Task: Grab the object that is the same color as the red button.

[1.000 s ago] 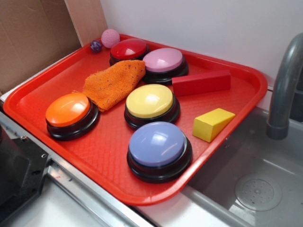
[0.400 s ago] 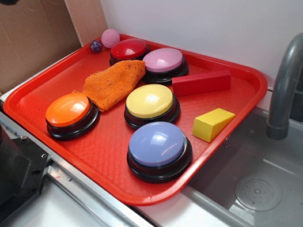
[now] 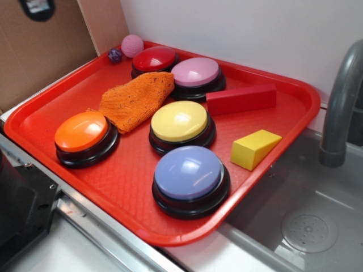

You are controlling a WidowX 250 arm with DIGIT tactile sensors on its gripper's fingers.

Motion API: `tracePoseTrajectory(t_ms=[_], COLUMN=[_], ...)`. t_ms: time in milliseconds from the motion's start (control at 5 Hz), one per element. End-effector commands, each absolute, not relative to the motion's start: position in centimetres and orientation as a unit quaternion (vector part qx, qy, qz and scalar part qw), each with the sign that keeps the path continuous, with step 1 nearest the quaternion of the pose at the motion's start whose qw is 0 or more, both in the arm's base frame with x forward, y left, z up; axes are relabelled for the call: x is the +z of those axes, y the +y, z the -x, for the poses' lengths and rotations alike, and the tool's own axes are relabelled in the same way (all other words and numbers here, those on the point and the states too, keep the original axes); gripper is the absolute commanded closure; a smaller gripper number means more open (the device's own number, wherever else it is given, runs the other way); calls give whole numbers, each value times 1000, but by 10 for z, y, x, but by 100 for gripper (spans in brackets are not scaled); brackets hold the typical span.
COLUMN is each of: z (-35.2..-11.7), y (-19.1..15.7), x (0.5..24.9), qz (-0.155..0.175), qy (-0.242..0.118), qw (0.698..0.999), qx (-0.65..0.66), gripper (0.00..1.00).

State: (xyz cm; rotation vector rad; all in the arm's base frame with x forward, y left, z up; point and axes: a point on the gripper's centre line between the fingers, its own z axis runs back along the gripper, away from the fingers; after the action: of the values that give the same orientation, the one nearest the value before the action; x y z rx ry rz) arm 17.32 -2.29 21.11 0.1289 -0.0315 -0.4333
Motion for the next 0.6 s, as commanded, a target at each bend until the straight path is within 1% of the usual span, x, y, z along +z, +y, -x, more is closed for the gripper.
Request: tracePoseTrajectory(t_ms=[0,200,400], z=[-245,-271,-296], y=[-46,-58,-73], x=[188,171,148], qz=[-80,-61,-54], qy=[-66,-112,-122], qw=[939,917,912], qx=[-329,-378,-387], gripper=[0,0,0])
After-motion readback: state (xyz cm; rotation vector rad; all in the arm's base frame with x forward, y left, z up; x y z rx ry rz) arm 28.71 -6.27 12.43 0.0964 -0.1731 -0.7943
